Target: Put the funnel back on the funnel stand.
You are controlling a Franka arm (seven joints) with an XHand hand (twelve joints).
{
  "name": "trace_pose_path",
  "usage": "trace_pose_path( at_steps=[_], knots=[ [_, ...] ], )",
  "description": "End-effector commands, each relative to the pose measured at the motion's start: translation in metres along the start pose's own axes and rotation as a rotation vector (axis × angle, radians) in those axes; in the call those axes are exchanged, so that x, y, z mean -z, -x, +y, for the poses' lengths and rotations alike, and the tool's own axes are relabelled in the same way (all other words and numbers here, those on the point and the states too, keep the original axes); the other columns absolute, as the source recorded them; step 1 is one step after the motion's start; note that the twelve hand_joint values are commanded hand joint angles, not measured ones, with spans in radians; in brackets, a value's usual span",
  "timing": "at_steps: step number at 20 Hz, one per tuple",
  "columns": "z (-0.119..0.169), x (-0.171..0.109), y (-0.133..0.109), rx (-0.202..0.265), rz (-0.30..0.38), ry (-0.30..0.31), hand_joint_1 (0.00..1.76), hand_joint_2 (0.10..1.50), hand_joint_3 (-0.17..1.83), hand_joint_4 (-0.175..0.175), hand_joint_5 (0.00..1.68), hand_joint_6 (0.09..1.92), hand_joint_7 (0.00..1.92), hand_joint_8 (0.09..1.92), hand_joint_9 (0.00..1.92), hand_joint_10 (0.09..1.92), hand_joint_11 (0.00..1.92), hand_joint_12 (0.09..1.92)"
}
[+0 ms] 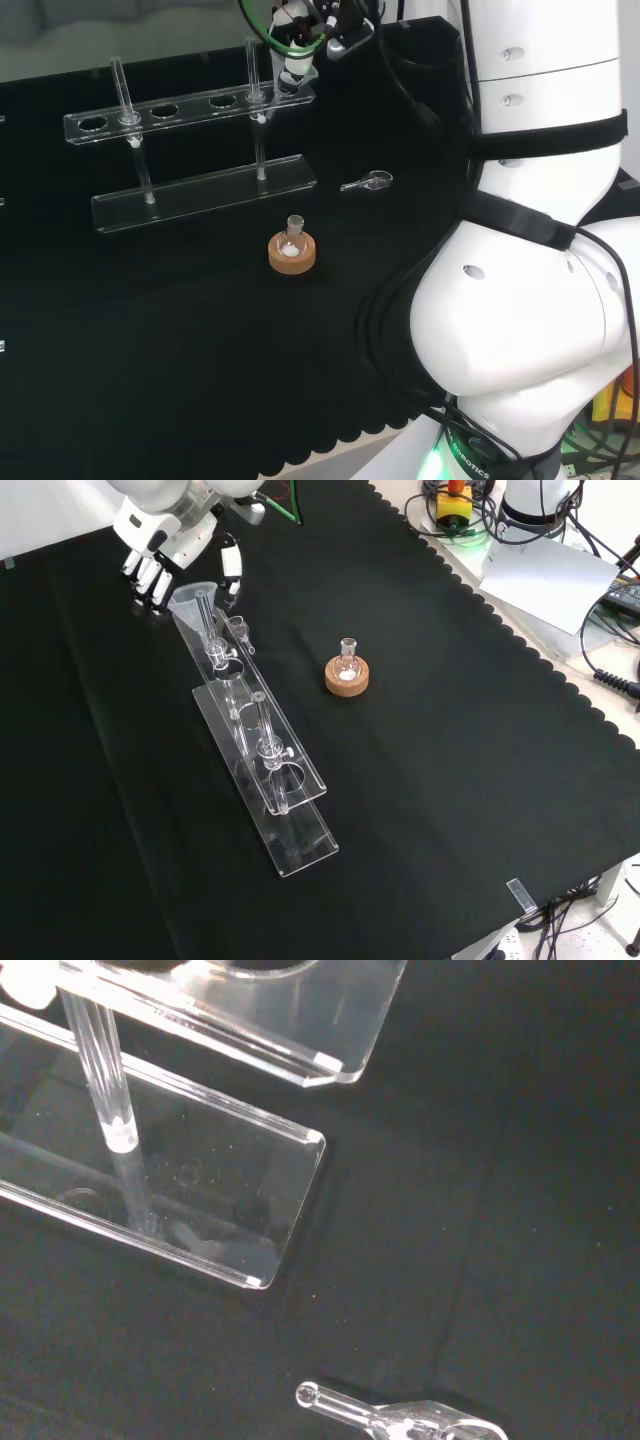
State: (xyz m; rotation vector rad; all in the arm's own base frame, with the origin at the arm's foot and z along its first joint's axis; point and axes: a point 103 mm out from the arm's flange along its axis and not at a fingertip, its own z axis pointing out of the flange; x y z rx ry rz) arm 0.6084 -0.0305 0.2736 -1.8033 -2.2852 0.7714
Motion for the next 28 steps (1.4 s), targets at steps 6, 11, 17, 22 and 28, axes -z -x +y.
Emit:
trace_pose_path(
  at_steps=[6, 11, 17, 22, 28],
  knots=[
    [-0.024, 0.008, -0.004, -0.011, 0.019, 0.017, 0.68, 0.7, 0.49, -0.025, 0.03, 0.09, 0.0, 0.09, 0.0, 0.44, 0.0, 1.45],
    [-0.055, 0.014, -0.004, -0.027, 0.043, 0.074, 0.66, 0.69, 0.46, -0.025, 0.0, 0.09, 0.0, 0.09, 0.0, 0.42, 0.0, 1.44],
    [-0.103, 0.02, -0.006, -0.068, 0.067, 0.125, 0.65, 0.71, 0.43, -0.03, 0.01, 0.09, 0.0, 0.09, 0.0, 0.54, 0.0, 1.46],
    [-0.141, 0.02, -0.008, -0.104, 0.11, 0.165, 0.64, 0.72, 0.42, -0.033, 0.03, 0.09, 0.0, 0.09, 0.0, 0.68, 0.0, 1.5],
    [-0.177, 0.01, -0.013, -0.145, 0.169, 0.203, 0.63, 0.73, 0.43, -0.036, 0.04, 0.09, 0.02, 0.09, 0.01, 0.74, 0.0, 1.53]
  ],
)
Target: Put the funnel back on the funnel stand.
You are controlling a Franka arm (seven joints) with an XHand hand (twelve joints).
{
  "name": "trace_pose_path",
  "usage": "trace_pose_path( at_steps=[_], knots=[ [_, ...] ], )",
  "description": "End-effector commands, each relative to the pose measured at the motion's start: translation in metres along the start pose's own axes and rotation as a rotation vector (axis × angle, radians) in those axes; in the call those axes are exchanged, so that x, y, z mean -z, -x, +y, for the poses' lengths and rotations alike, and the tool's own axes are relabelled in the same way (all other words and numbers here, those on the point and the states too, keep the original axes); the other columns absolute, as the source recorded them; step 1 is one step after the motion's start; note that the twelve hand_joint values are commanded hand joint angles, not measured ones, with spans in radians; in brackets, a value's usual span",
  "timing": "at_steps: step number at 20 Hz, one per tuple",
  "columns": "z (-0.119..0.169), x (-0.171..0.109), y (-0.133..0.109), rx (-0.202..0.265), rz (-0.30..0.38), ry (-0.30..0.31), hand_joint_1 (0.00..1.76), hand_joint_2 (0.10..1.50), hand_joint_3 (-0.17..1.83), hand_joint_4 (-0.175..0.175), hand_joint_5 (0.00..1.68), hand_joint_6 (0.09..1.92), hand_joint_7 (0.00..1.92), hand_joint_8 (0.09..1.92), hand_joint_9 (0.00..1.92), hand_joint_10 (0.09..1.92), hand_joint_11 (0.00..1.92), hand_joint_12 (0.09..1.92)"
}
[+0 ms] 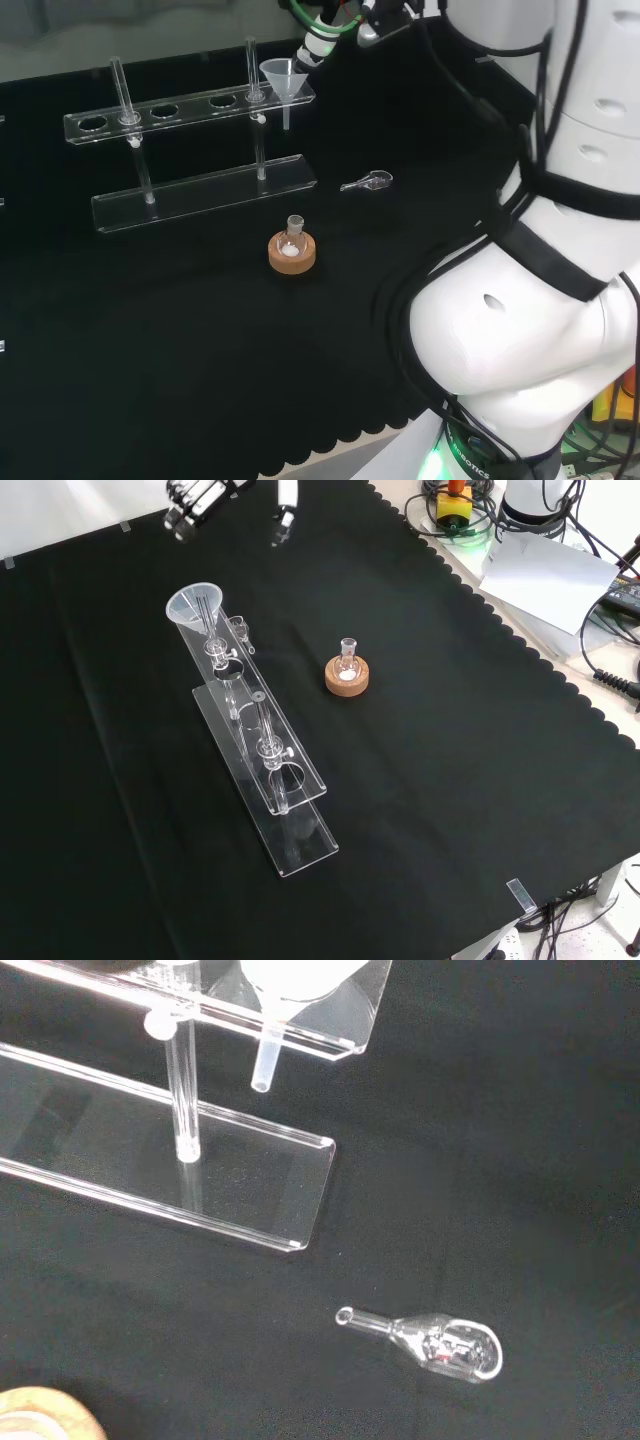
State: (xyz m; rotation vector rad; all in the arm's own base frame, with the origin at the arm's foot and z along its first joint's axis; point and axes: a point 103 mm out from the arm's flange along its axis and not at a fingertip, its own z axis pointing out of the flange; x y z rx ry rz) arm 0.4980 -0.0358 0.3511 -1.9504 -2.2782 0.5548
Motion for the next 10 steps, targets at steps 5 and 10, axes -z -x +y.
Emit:
trace_pose_path(
  at_steps=[5, 10],
  knots=[
    [-0.076, -0.012, -0.003, -0.111, 0.11, 0.08, 0.63, 0.74, 0.43, -0.038, 0.06, 0.09, 0.03, 0.09, 0.03, 0.76, 0.0, 1.54],
    [-0.098, -0.018, -0.006, -0.141, 0.131, 0.084, 0.63, 0.75, 0.43, -0.039, 0.06, 0.09, 0.03, 0.09, 0.04, 0.77, 0.0, 1.55]
  ],
)
